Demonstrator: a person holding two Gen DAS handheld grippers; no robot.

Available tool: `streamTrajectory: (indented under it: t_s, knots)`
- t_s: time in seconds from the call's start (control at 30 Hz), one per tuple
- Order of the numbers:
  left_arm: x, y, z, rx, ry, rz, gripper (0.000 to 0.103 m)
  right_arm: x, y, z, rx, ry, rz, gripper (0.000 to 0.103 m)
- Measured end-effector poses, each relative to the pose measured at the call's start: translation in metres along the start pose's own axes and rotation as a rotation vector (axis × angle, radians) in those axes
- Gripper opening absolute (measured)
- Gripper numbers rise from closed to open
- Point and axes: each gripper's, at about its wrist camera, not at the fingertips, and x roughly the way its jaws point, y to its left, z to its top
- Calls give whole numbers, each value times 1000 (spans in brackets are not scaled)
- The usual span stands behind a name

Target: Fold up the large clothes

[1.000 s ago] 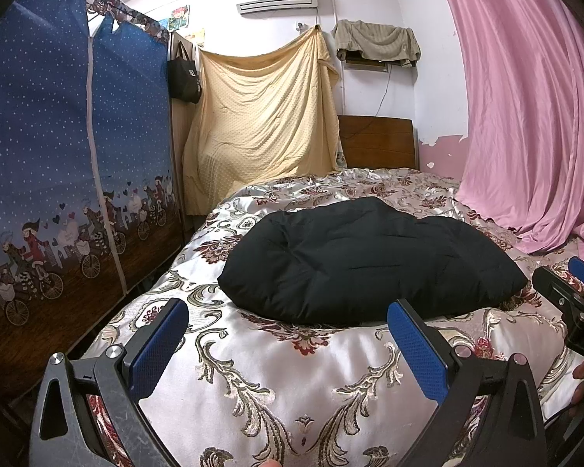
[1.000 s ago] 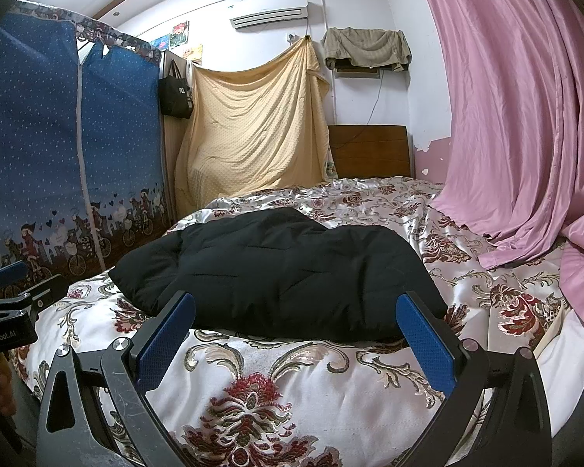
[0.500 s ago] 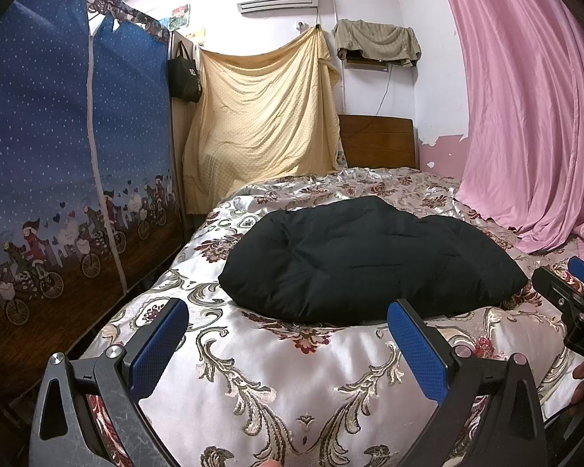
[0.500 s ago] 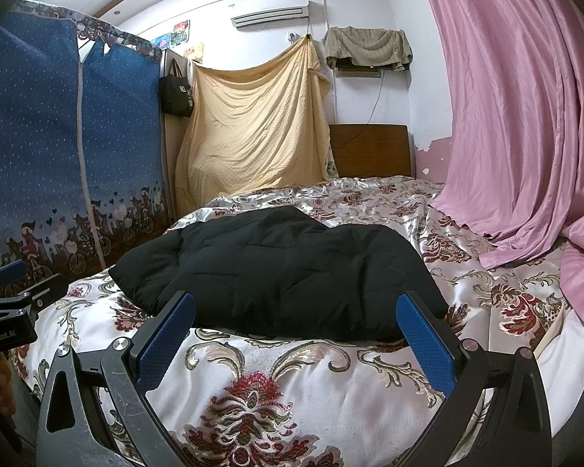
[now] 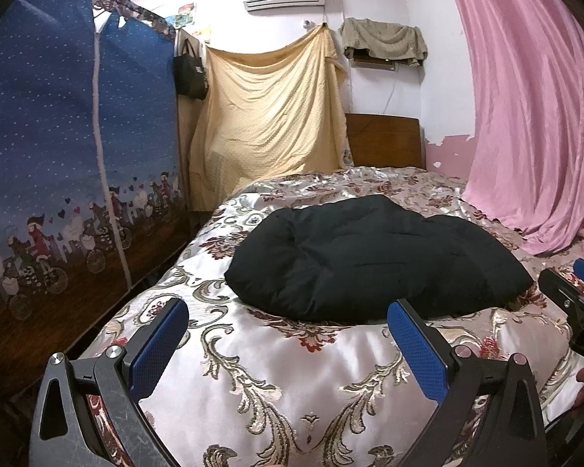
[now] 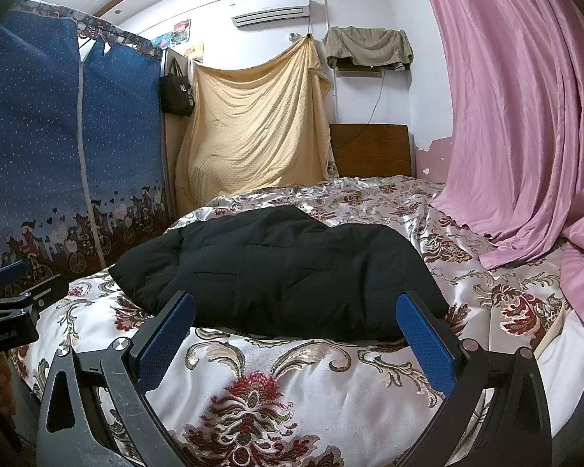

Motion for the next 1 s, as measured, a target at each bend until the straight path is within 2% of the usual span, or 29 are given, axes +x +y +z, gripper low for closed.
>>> streamTrajectory:
  t_s: [0.2,1.0]
  knots:
    - [1,9,-1,-29,5,1,103,0,0,0,-1,1,1,101]
    - [4,12,0,-12,5,-3,103,-1,2,-1,-4,9,3,101]
